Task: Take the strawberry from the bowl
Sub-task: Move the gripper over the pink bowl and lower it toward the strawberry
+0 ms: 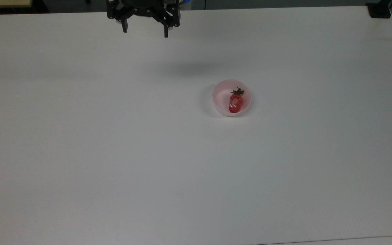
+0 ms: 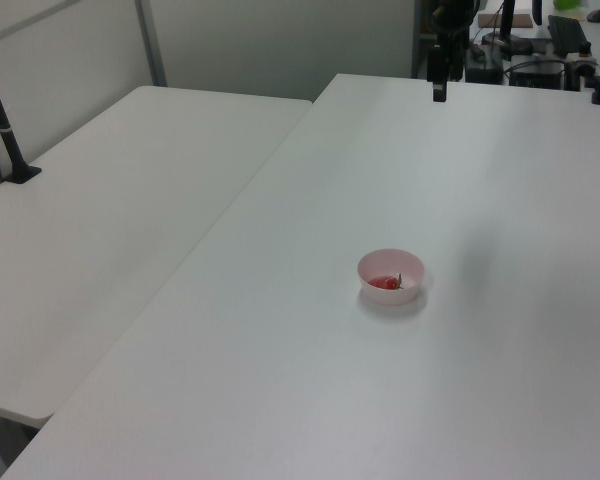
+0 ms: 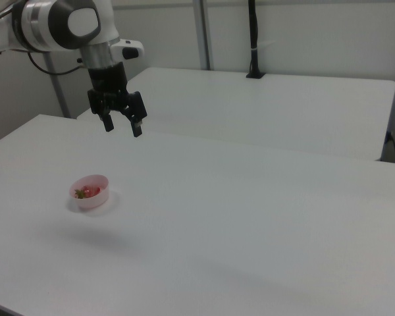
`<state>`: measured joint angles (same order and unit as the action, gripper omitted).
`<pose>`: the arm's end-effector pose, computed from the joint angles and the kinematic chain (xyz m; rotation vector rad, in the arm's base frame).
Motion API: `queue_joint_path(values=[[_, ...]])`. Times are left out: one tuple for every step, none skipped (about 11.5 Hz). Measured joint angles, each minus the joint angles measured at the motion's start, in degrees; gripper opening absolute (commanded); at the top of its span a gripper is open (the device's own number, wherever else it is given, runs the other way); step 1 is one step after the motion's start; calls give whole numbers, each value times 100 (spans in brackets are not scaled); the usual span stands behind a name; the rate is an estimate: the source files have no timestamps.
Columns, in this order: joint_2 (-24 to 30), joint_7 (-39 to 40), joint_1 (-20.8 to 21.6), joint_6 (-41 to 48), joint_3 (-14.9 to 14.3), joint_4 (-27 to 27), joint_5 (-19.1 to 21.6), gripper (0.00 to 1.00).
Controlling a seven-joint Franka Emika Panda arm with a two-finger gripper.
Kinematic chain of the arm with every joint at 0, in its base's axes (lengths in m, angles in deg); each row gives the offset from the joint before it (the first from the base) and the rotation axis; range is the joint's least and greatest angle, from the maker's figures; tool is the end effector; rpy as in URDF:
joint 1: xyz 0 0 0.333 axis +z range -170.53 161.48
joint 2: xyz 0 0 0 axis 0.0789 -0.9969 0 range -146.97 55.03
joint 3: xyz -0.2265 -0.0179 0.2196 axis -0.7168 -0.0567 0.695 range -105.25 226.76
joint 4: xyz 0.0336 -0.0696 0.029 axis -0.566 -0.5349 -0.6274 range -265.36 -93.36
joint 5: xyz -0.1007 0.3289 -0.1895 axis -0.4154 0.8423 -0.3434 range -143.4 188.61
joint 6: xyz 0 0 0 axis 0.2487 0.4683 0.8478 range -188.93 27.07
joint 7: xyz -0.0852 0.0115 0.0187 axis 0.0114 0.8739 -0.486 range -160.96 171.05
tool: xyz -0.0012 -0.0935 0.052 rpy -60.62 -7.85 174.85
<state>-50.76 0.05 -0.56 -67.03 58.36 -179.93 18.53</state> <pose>0.5822 0.0097 0.5772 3.0633 -0.0834 -0.0537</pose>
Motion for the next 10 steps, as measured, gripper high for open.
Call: queue_joint_path(values=[[0, 0, 0, 0, 0, -2, 0, 100], [-7, 2, 2, 0, 14, -17, 0, 100], [-33, 2, 5, -1, 40, -35, 0, 100], [-71, 2, 7, -3, 68, -44, 0, 100], [-107, 2, 11, -8, 86, -46, 0, 100], [-132, 2, 12, -22, 92, -46, 0, 100], [-179, 3, 30, -91, 96, -46, 0, 100], [-235, 34, 104, -189, 100, -50, 2, 100], [-361, 38, 350, -357, 109, -57, 2, 100], [-520, 36, 649, -510, 114, -63, 1, 100]])
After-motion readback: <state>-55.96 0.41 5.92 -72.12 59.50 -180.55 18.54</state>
